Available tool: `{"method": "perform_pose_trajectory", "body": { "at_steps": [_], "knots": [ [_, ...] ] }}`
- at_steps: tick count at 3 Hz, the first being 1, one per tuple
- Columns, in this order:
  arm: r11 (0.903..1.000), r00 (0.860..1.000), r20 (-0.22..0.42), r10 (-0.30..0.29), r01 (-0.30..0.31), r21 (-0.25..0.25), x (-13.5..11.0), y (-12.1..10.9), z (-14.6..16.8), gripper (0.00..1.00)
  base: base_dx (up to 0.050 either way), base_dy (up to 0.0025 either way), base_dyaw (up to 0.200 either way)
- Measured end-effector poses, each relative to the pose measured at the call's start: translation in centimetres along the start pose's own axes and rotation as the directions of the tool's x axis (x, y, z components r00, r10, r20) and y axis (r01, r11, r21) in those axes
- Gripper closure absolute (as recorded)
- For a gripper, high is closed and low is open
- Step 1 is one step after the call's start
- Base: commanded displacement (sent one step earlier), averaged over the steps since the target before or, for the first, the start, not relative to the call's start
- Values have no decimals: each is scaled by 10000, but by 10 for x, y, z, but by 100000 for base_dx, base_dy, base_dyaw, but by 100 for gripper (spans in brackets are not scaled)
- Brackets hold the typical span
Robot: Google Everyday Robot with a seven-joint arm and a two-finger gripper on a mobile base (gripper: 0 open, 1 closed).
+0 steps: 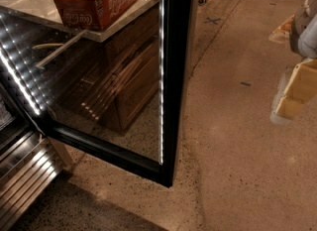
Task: Close right fridge door
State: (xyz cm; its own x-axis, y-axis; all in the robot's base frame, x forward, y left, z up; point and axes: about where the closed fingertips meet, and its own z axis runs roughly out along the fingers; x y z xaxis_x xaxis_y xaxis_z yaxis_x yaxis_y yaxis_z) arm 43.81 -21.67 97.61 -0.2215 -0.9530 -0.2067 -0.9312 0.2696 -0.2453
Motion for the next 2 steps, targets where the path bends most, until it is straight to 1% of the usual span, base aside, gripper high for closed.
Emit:
{"method": "perform_pose_trajectory", "body": {
  "at_steps": [1,2],
  "knots": [
    [10000,10000,0,1,-1,-1,0,0,0,0,0,0,0],
    [9991,9996,95,284,-281,-303,-3,-12,9,0,0,0,0]
  ]
}}
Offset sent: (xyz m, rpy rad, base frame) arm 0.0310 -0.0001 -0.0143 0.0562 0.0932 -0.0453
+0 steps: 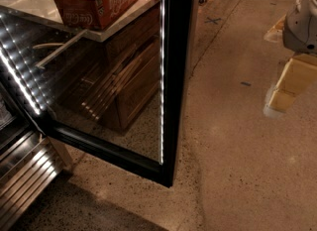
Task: Close right fridge door
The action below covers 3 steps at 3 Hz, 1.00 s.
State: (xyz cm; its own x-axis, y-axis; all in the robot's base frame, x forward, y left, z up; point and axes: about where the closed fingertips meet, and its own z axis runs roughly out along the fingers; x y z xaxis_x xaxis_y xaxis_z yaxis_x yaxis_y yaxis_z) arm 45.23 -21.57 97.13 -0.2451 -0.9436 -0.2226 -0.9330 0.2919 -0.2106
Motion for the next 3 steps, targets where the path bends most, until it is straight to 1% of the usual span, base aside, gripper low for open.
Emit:
{"method": "perform_pose_trajectory", "body": {
  "at_steps": [1,2,3],
  "knots": [
    [9985,9998,130,-121,127,-539,-30,-13,18,0,0,0,0],
    [9941,9973,203,-701,716,-819,-67,-11,32,0,0,0,0],
    [9944,9971,244,-716,733,-762,-69,-13,32,19,0,0,0]
  ]
}}
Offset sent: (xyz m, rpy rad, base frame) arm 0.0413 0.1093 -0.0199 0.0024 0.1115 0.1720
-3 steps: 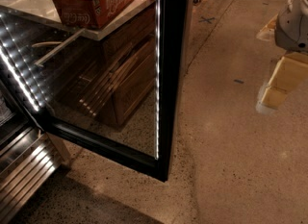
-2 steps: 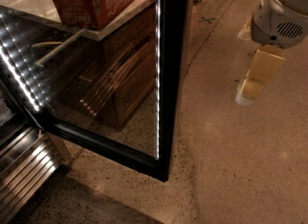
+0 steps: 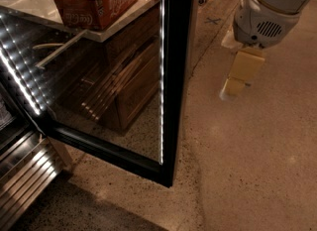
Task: Close right fridge door
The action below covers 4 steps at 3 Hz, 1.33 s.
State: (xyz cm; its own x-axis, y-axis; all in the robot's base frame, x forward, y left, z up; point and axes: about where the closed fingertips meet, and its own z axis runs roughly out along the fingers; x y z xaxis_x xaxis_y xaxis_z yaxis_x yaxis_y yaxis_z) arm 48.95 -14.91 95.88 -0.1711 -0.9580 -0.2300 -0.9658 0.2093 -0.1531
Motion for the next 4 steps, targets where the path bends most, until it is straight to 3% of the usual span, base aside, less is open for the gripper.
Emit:
{"method": "perform_pose_trajectory", "body": {
  "at_steps": [3,4],
  "knots": [
    [10000,10000,1,0,0,1,0,0,0,89,0,0,0],
    [10000,10000,-28,88,-88,-33,1,-9,0,100,0,0,0]
  ]
}}
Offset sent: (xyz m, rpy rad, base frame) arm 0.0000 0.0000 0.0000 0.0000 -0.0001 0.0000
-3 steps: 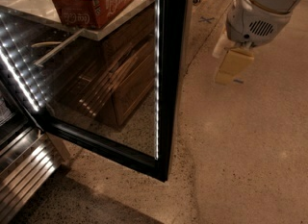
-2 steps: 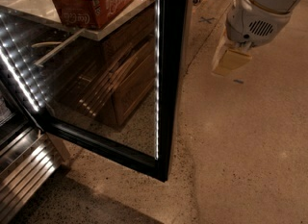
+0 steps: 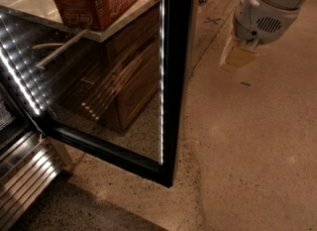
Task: Close right fridge door
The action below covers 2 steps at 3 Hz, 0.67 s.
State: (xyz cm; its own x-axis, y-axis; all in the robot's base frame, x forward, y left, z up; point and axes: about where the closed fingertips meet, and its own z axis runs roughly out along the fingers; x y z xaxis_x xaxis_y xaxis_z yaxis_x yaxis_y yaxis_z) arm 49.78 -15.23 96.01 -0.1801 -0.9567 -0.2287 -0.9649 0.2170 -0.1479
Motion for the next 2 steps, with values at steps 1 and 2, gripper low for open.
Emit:
{"method": "perform_pose_trajectory", "body": {
  "at_steps": [1,2],
  "knots": [
    [9994,9996,-220,162,-169,-297,-3,-21,11,100,0,0,0],
    [9972,9988,-372,303,-327,-670,-9,-39,31,100,0,0,0]
  ]
}}
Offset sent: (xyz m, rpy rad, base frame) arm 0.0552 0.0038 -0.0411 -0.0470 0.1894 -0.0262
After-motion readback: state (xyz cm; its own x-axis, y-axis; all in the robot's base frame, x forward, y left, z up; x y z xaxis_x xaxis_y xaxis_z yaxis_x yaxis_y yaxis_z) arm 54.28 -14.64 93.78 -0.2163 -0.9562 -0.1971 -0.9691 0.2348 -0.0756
